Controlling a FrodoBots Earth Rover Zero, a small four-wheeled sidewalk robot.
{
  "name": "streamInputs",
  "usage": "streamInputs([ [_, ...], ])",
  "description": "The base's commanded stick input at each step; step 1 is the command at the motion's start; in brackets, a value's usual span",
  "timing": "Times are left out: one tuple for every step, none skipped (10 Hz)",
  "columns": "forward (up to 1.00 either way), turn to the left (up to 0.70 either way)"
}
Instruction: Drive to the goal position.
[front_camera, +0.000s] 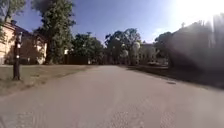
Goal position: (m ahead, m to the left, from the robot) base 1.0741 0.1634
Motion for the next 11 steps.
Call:
streamInputs([
  [0.70, 0.00],
  [0.70, 0.00],
  [0.70, 0.00],
  [0.70, 0.00],
  [0.70, 0.00],
  [0.70, 0.00],
  [0.70, 0.00],
  [0.70, 0.00],
  [0.70, 0.00],
  [0.70, 0.00],
  [0.70, 0.00],
])
